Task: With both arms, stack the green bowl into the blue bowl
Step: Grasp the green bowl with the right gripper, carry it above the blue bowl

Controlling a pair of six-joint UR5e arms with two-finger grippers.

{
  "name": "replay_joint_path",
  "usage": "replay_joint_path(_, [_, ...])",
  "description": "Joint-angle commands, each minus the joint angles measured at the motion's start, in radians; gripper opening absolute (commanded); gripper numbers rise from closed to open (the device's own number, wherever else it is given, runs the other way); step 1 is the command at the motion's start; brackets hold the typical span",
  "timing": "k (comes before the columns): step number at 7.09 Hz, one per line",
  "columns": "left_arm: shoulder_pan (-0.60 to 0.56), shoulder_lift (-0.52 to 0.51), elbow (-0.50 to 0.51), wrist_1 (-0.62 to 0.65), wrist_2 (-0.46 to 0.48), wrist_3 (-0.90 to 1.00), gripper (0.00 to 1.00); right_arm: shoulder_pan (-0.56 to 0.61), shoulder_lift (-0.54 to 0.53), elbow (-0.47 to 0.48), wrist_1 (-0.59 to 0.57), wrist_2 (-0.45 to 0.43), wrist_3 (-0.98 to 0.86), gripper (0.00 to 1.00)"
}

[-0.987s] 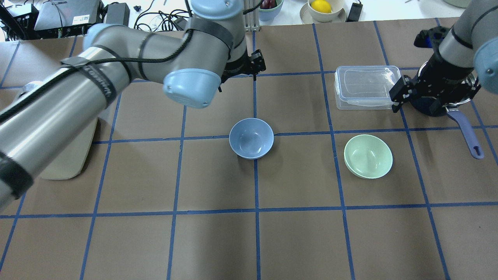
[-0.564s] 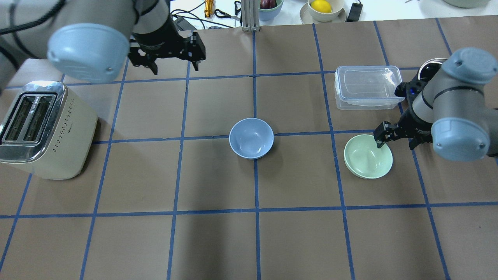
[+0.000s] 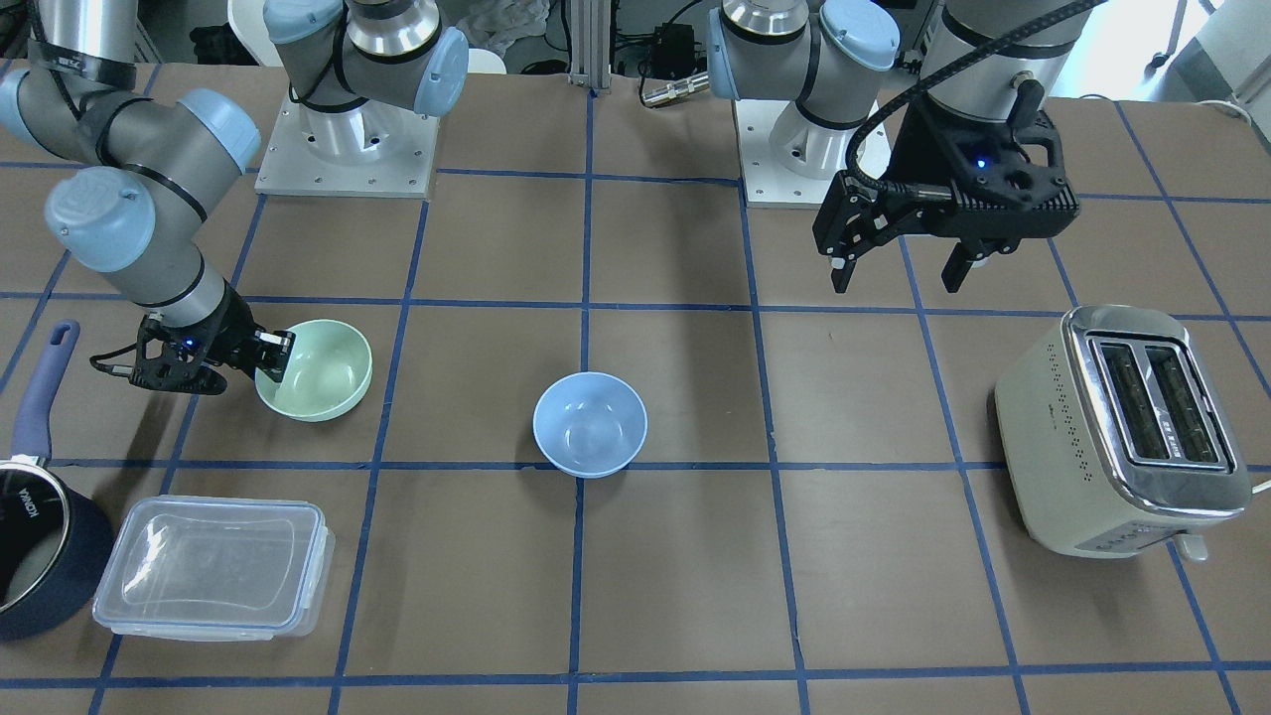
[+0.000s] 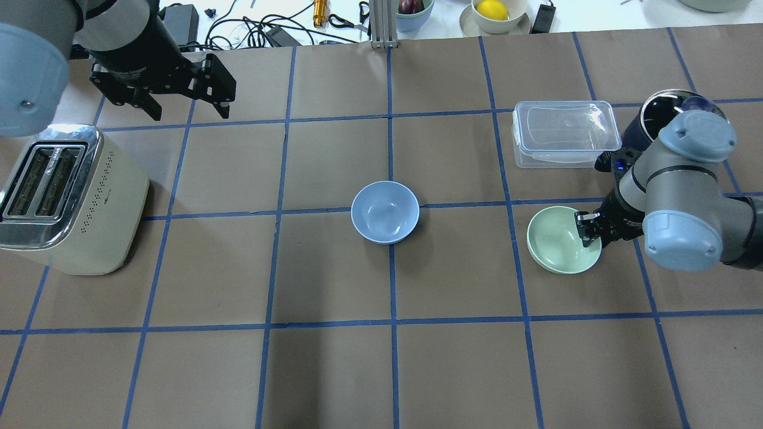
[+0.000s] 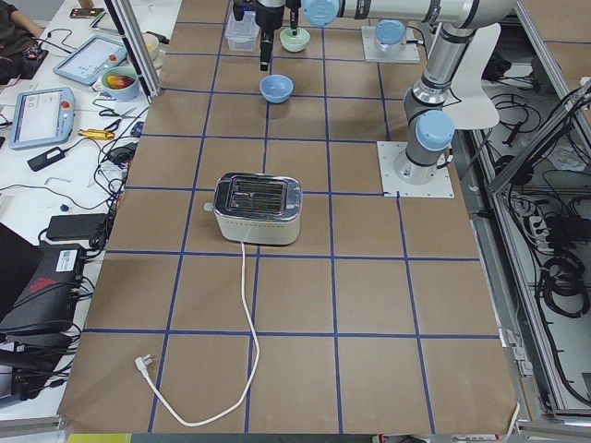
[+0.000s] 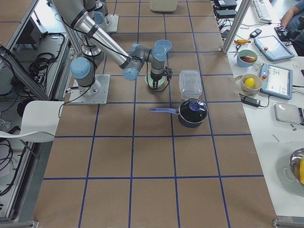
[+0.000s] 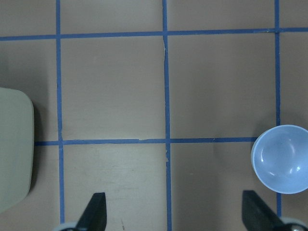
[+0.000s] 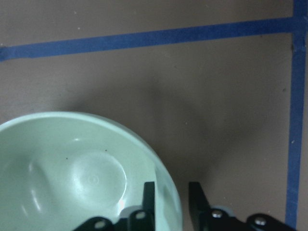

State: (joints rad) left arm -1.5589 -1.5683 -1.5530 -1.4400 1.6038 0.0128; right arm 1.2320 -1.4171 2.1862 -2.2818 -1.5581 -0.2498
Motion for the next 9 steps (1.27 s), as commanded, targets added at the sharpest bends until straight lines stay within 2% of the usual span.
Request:
replay_joint_path(1, [0.011,0.016,-0.007,0.048,-0.001,0.001,1.00,0.004,-0.009,-0.035,0.011,0.030,0.015,0.00])
replay_joint_path(2, [0.011,0.022,-0.010,0.050,0.002,0.003,1.00,0.029,-0.014,-0.125,0.092,0.105,0.052,0.00])
replay_joint_path(3, [0.013,0.019,-0.009,0.052,-0.001,0.001,1.00,0.088,-0.005,-0.252,0.216,0.192,0.193,0.00])
replay_joint_path(4, [0.010,0.019,-0.013,0.058,-0.002,-0.007,1.00,0.183,0.025,-0.349,0.285,0.200,0.286,0.00])
replay_joint_path(5, [0.006,0.021,-0.016,0.058,-0.002,-0.014,1.00,0.298,0.062,-0.412,0.277,0.208,0.408,0.00])
replay_joint_path(8, [0.006,0.022,-0.024,0.056,-0.001,-0.014,1.00,0.562,0.165,-0.433,0.225,0.184,0.643,0.00])
replay_joint_path(9, [0.006,0.022,-0.025,0.056,-0.001,-0.014,1.00,0.602,0.194,-0.430,0.225,0.117,0.656,0.00])
